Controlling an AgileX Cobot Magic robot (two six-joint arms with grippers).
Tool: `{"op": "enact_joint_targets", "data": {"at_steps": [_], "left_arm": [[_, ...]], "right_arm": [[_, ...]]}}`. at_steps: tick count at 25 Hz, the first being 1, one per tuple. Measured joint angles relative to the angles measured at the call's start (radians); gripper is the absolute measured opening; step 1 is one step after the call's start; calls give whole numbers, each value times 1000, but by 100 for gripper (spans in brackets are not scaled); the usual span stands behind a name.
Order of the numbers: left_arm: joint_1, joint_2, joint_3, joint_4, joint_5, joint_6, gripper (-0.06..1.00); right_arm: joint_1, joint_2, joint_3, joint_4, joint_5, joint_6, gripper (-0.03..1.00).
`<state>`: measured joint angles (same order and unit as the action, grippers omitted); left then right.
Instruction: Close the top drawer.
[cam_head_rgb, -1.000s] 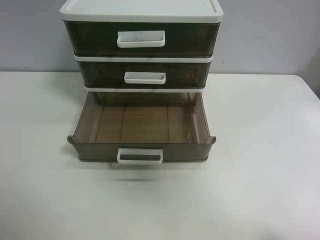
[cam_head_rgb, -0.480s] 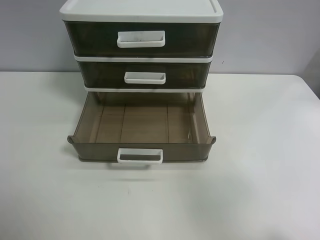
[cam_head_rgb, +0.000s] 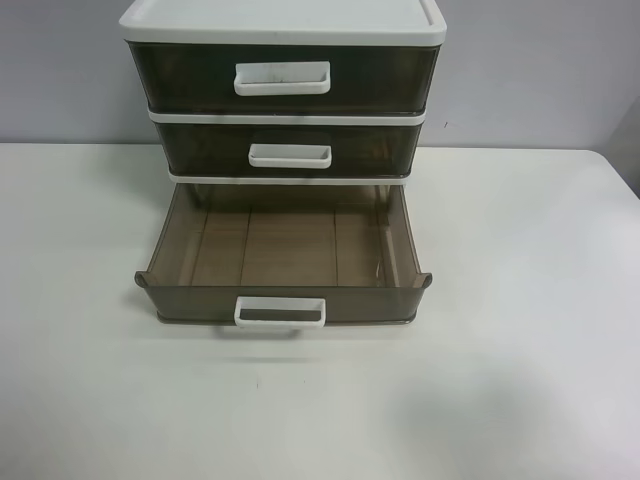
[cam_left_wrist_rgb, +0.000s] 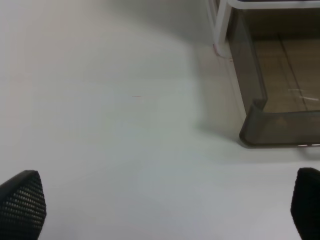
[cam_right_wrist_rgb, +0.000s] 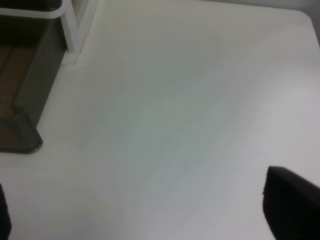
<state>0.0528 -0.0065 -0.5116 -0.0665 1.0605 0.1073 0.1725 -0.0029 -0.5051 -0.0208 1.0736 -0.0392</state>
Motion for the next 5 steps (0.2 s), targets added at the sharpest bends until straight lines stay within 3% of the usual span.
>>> {"op": "enact_joint_targets", "data": {"at_steps": [5], "left_arm": [[0,0,0,-1,0,0,99]], "right_arm": [[0,0,0,-1,0,3,99]]}}
